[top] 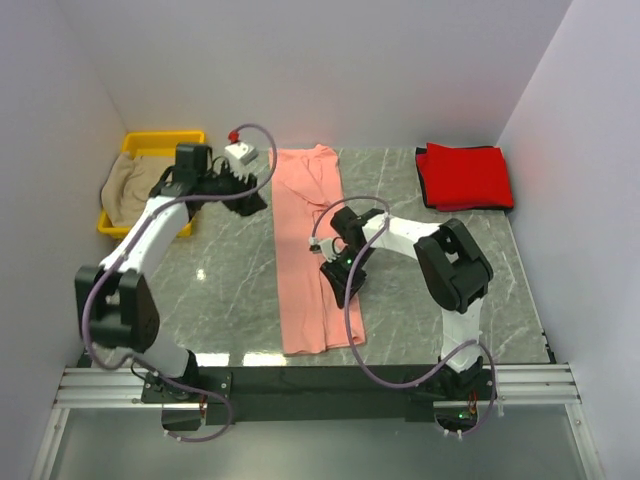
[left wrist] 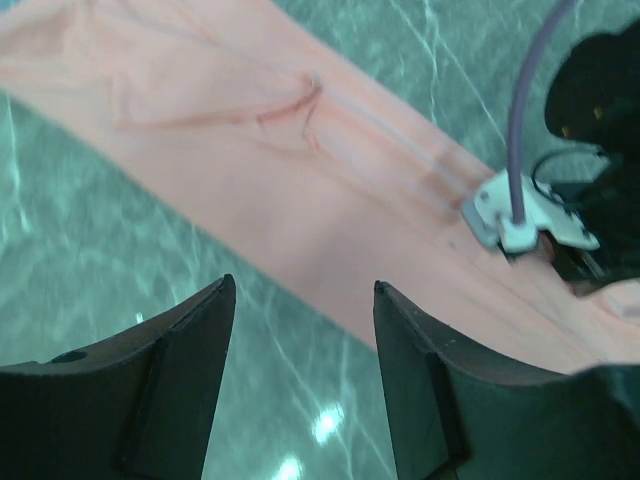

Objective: Fold and stack the t-shirts
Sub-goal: Fold the tshirt

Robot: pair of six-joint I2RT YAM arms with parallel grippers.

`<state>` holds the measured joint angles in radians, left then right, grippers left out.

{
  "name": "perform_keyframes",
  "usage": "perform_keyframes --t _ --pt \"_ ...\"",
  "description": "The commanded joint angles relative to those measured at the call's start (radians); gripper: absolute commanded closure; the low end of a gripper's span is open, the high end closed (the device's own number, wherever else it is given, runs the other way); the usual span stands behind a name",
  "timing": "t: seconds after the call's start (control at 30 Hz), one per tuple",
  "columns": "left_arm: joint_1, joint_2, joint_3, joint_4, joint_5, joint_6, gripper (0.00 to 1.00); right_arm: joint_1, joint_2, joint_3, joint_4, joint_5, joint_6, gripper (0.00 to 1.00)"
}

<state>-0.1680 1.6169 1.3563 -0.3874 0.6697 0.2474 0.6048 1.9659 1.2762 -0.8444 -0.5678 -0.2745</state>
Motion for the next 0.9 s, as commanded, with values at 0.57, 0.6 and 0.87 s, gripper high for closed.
perform_keyframes --t 0.57,0.6,0.87 --pt "-0.258 -0.927 -0.844 -0.299 0.074 0.676 0.38 0.209 -1.011 -0.625 0.292 0.195 -0.509 0.4" --pt "-0.31 -0.917 -0.865 -0.257 0.062 0.69 0.38 0.239 -1.059 -0.661 0.318 0.201 -0.532 0.4" --pt "-0.574 -0.763 -0.862 -0.168 0.019 0.733 0.4 0.499 -1.069 -0.818 0.441 0.284 -0.669 0.37"
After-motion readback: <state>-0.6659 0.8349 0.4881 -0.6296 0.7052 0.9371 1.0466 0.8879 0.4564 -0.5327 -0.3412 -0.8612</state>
